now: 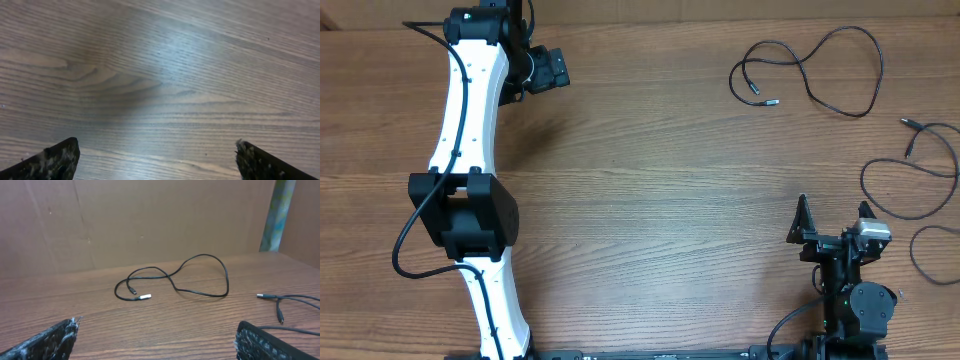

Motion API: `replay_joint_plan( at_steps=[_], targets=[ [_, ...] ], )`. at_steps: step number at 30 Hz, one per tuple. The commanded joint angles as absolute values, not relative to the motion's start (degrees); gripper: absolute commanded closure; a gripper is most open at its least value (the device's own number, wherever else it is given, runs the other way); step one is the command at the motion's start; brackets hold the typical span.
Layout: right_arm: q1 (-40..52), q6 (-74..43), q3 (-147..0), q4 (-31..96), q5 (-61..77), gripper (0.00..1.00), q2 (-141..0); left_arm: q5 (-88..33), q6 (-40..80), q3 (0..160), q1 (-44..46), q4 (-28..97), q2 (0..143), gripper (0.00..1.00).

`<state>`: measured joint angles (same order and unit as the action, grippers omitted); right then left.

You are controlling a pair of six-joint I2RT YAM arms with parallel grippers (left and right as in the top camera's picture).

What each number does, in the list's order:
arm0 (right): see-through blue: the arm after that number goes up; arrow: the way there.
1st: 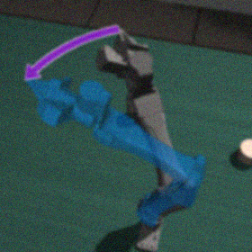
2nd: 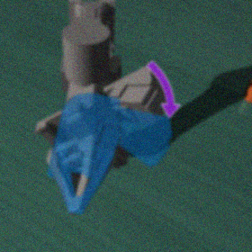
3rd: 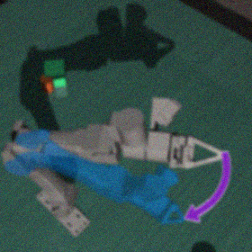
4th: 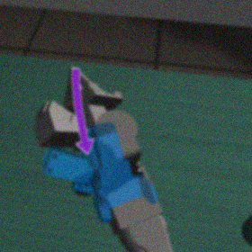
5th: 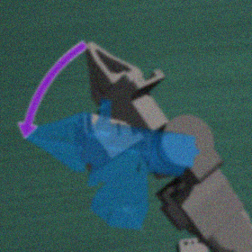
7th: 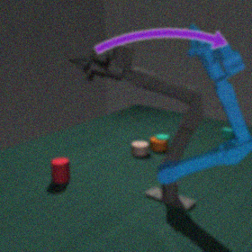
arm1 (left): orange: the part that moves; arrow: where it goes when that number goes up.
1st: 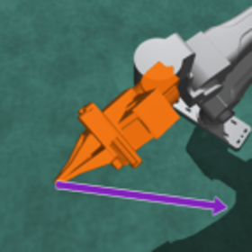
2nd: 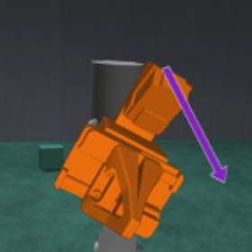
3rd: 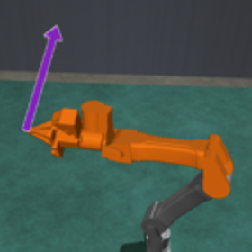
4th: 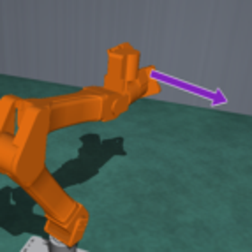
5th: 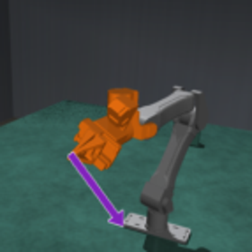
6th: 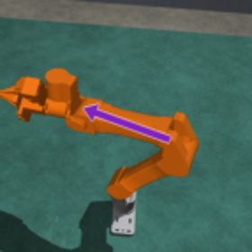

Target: Untangle cables

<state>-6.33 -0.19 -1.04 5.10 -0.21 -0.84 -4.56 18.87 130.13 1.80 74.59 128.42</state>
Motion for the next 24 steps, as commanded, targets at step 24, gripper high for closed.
replay_joint_plan(
  at_steps=[24],
  targets=[
    [-6.1, 0.1, -0.4, 4.8, 0.1, 0.0, -0.2, 6.6, 18.4, 104.4, 6.0, 67.7, 85.3, 0.0]
  ],
)
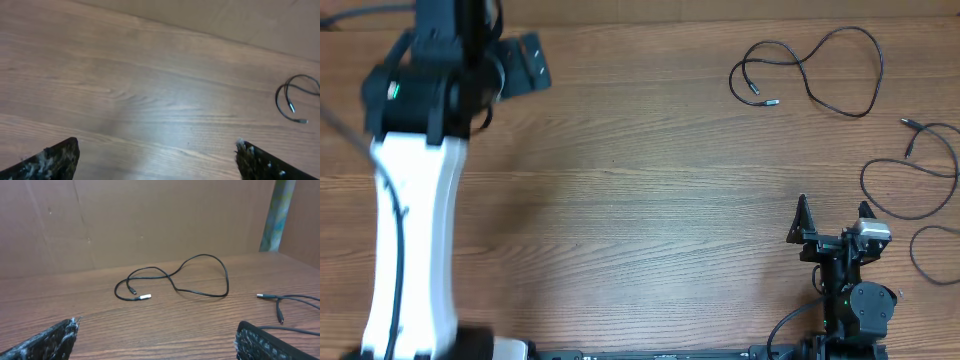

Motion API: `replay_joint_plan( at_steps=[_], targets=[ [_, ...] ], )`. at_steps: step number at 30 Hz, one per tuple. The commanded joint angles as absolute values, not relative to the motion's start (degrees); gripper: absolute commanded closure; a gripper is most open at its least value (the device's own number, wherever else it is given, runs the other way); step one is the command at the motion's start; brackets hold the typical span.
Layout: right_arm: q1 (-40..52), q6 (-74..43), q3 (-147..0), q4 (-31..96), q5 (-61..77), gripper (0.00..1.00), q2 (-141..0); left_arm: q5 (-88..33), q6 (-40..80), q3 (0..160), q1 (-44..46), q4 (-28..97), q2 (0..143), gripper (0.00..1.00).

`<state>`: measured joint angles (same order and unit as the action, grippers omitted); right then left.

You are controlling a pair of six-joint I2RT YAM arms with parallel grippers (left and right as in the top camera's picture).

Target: Untangle cables

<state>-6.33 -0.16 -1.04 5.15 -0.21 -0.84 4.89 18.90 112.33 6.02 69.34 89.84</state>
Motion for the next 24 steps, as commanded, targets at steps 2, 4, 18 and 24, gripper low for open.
replay_joint_plan(
  at_steps=[2, 4, 18, 24],
  targets=[
    [-6.1, 0.1, -0.4, 4.8, 0.1, 0.0, -0.2, 6.4, 18.4, 96.6, 6.0, 64.4, 79.5, 0.0],
    [-6.1, 0.1, -0.4, 4.8, 0.1, 0.0, -0.2, 6.4, 19.0, 88.0, 6.0, 61.2, 72.9, 0.0],
    [-6.1, 0.1, -0.4, 4.8, 0.1, 0.0, -0.2, 6.4, 21.9, 47.9, 6.0, 49.9, 36.4, 0.0],
    [-6.1, 0.1, -0.4, 4.8, 0.1, 0.0, -0.2, 6.6, 21.9, 35.8, 6.0, 43.9, 24.8, 0.0]
  ],
)
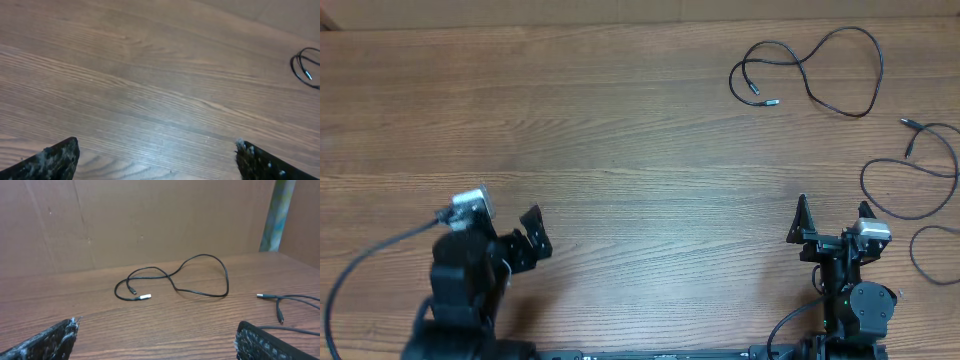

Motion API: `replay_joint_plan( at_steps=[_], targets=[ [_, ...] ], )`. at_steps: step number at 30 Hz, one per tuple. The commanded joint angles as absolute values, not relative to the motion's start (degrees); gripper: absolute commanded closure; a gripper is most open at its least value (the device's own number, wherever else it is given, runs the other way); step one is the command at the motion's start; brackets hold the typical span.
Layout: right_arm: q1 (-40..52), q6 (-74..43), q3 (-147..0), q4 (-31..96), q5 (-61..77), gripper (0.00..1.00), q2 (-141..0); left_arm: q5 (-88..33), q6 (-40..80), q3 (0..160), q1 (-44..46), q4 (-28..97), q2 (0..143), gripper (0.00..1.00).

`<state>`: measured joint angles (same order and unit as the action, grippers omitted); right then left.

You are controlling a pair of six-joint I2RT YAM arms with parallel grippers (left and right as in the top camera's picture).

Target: Untangle cables

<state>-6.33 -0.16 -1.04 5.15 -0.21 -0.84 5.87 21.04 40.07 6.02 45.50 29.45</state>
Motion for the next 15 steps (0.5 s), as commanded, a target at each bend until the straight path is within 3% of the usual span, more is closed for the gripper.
replay_joint_plan(
  at_steps=[1, 15],
  targets=[
    [-6.1, 0.1, -0.4, 4.8, 0.1, 0.0, -0.2, 6.5, 21.9, 33.7, 6.0, 42.8, 22.5, 0.0],
    [-6.1, 0.1, -0.4, 4.8, 0.1, 0.0, -0.2, 9.7, 21.8, 12.7, 5.9, 29.7, 0.1, 0.01]
  ],
)
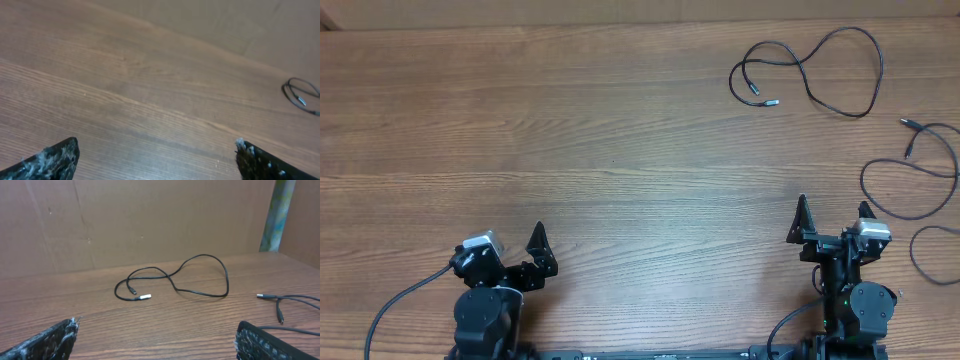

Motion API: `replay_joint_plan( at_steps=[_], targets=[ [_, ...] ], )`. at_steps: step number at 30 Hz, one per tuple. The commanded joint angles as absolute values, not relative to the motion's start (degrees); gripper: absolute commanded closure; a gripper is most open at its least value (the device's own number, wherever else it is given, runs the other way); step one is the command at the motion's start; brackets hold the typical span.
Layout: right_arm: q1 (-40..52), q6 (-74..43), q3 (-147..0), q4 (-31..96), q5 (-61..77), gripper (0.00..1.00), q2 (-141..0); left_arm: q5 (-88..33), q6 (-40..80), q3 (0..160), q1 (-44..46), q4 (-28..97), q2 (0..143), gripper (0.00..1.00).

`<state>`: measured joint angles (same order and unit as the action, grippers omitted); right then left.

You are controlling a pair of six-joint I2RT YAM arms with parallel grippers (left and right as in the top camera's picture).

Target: Untangle cables

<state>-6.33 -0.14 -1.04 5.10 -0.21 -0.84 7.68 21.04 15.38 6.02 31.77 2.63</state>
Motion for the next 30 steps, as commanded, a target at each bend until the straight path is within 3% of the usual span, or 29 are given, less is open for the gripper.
replay_joint_plan(
  at_steps=[1, 20, 26, 30],
  targets=[
    [-6.1, 0.1, -0.4, 4.8, 0.1, 0.0, -0.2, 10.0, 21.8, 12.1, 5.9, 28.8, 0.3, 0.01],
    [-6.1, 0.1, -0.4, 4.8, 0.1, 0.0, -0.2, 16.8, 19.0, 0.4, 5.9, 1.0, 0.2, 0.0],
    [-6.1, 0.1, -0.4, 4.8, 0.1, 0.0, -0.2, 15.8, 14.5, 0.3, 5.9, 1.9, 0.2, 0.0],
    [-6.1, 0.1, -0.4, 4.8, 0.1, 0.0, -0.2, 9.3, 4.3, 0.3, 5.9, 3.8, 0.2, 0.0]
  ],
)
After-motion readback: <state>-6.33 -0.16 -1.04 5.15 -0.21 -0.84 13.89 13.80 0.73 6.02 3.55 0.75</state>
